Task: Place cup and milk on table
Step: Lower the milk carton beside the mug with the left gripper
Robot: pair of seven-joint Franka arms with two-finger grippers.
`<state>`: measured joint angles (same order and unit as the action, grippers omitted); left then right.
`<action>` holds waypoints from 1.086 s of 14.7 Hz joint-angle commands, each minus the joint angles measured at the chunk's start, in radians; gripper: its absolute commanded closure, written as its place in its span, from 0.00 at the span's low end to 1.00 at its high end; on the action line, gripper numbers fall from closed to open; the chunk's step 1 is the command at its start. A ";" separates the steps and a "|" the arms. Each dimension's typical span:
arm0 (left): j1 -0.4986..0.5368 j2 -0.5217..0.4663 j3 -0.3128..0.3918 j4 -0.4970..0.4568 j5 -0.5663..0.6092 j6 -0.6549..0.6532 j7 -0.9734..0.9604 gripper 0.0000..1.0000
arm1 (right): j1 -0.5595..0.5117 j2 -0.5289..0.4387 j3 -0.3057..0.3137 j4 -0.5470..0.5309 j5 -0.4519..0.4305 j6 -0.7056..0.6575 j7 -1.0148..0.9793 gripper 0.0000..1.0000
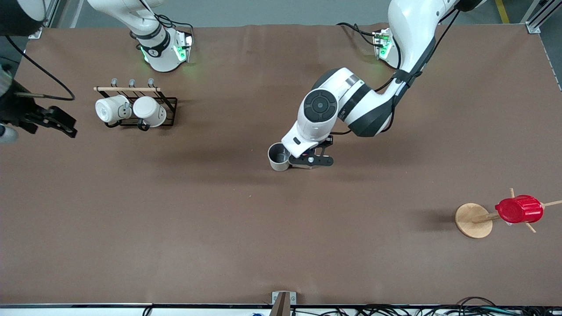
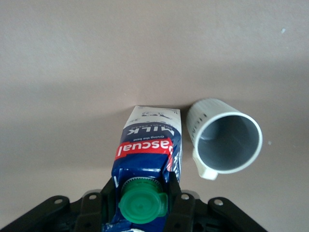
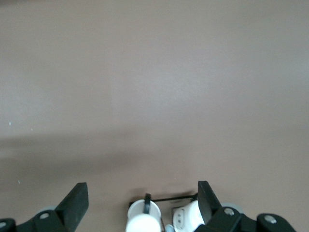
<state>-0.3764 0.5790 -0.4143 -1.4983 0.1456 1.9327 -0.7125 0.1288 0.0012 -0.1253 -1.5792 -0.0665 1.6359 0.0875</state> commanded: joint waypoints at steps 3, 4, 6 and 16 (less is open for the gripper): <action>-0.006 0.030 0.003 0.050 0.055 0.000 -0.038 0.97 | -0.081 -0.004 0.069 0.024 0.033 -0.053 0.003 0.00; -0.006 0.030 0.003 0.050 0.055 0.000 -0.044 0.97 | -0.077 -0.004 0.064 0.025 0.033 -0.065 0.000 0.00; -0.016 0.030 0.003 0.049 0.077 0.000 -0.076 0.88 | -0.077 -0.004 0.053 0.025 0.033 -0.067 -0.008 0.00; 0.052 -0.192 -0.008 0.033 0.051 -0.145 -0.081 0.00 | -0.080 -0.004 0.053 0.024 0.031 -0.080 -0.008 0.00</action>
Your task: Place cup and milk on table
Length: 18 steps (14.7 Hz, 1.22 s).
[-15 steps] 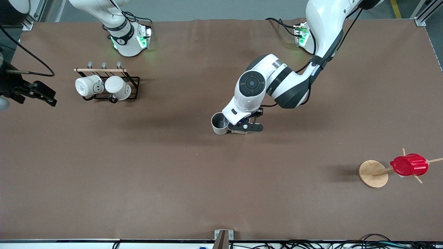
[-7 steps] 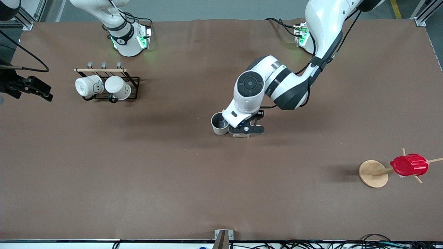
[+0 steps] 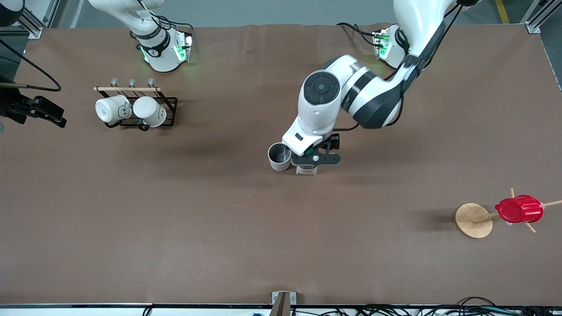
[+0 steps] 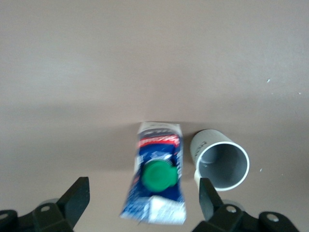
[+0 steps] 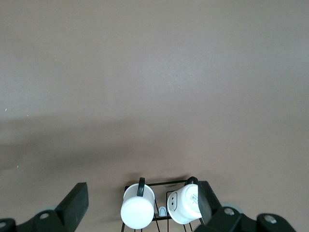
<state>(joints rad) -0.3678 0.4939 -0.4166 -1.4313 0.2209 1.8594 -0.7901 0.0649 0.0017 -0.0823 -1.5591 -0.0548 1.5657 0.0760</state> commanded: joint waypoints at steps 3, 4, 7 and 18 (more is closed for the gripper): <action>0.154 -0.204 -0.007 -0.098 -0.084 -0.075 0.066 0.00 | -0.016 -0.005 0.010 0.004 0.020 -0.010 0.004 0.00; 0.193 -0.243 -0.007 -0.145 -0.084 -0.072 0.098 0.00 | -0.016 -0.005 0.010 0.005 0.019 -0.009 0.001 0.00; 0.324 -0.354 -0.010 -0.289 -0.096 -0.002 0.196 0.00 | -0.019 -0.005 0.012 0.005 0.018 -0.009 -0.002 0.00; 0.488 -0.483 0.109 -0.316 -0.287 -0.042 0.641 0.00 | -0.020 -0.003 0.010 0.025 0.047 -0.007 -0.068 0.00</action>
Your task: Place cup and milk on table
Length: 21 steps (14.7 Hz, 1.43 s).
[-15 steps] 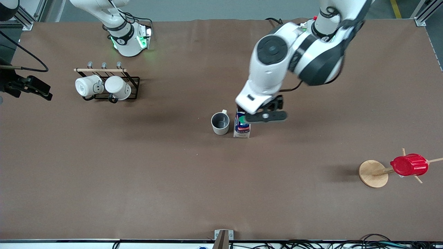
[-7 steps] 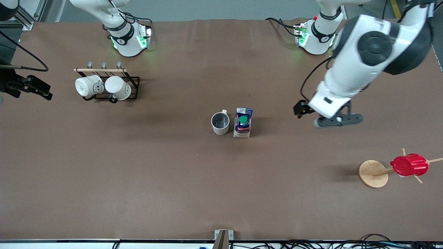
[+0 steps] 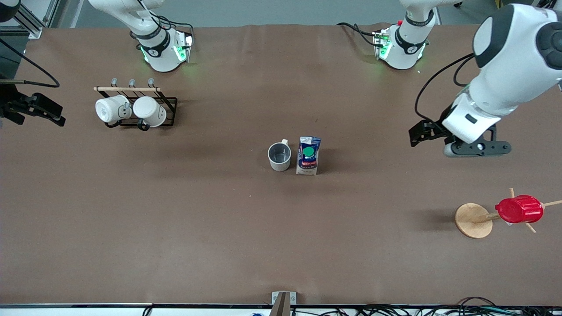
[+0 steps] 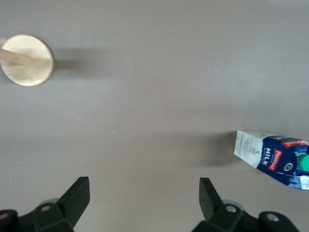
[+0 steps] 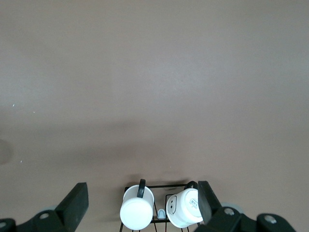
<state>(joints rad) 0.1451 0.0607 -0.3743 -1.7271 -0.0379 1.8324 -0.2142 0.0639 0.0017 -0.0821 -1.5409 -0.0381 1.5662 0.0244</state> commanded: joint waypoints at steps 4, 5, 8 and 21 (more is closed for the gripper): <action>-0.223 -0.100 0.334 -0.009 -0.030 -0.027 0.084 0.00 | -0.019 -0.003 0.008 0.005 0.030 -0.009 -0.015 0.00; -0.243 -0.111 0.362 -0.005 -0.030 -0.038 0.084 0.00 | -0.019 -0.003 0.008 0.005 0.030 -0.009 -0.014 0.00; -0.229 -0.168 0.365 -0.038 -0.025 -0.081 0.108 0.00 | -0.019 -0.005 0.008 0.005 0.030 -0.014 0.000 0.00; -0.157 -0.086 0.296 0.075 -0.010 -0.109 0.107 0.00 | -0.019 -0.005 0.008 0.005 0.029 -0.017 0.002 0.00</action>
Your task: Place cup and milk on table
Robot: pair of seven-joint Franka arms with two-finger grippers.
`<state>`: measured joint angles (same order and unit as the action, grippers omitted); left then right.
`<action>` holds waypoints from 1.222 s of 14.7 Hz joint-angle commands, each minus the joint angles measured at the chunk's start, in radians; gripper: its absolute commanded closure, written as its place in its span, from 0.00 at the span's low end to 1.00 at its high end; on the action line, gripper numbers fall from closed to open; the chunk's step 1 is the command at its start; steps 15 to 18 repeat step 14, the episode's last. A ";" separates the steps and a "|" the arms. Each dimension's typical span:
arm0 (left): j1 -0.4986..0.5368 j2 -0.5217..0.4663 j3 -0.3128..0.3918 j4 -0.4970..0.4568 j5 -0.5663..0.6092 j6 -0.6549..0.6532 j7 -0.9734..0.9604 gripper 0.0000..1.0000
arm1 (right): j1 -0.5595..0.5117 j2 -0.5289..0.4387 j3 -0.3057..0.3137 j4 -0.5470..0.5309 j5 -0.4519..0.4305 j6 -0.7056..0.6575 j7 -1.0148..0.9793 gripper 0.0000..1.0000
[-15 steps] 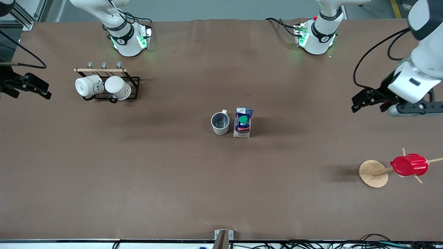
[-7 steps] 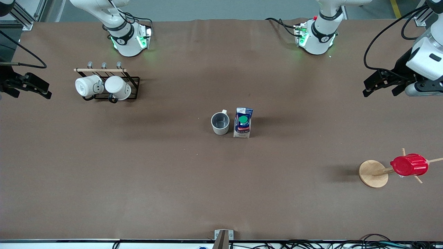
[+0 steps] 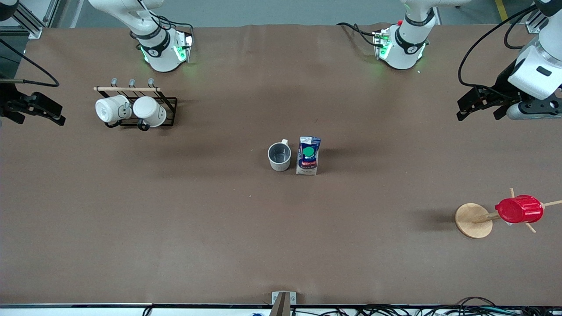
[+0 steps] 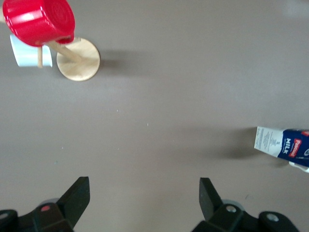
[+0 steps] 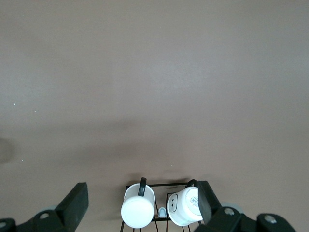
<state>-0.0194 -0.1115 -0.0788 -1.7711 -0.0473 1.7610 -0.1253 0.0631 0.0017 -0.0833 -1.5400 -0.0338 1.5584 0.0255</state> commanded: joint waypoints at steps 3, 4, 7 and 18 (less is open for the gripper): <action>0.001 0.116 0.007 0.159 0.003 -0.072 0.021 0.00 | -0.019 -0.005 0.010 0.004 0.025 -0.009 0.001 0.00; -0.001 0.118 0.010 0.157 0.004 -0.072 0.036 0.00 | -0.019 -0.005 0.010 0.004 0.025 -0.009 0.001 0.00; -0.017 0.112 0.022 0.142 0.018 -0.106 0.084 0.00 | -0.019 -0.005 0.010 0.004 0.025 -0.009 0.001 0.00; -0.019 0.107 0.021 0.142 0.040 -0.104 0.050 0.00 | -0.019 -0.005 0.010 0.004 0.025 -0.011 -0.001 0.00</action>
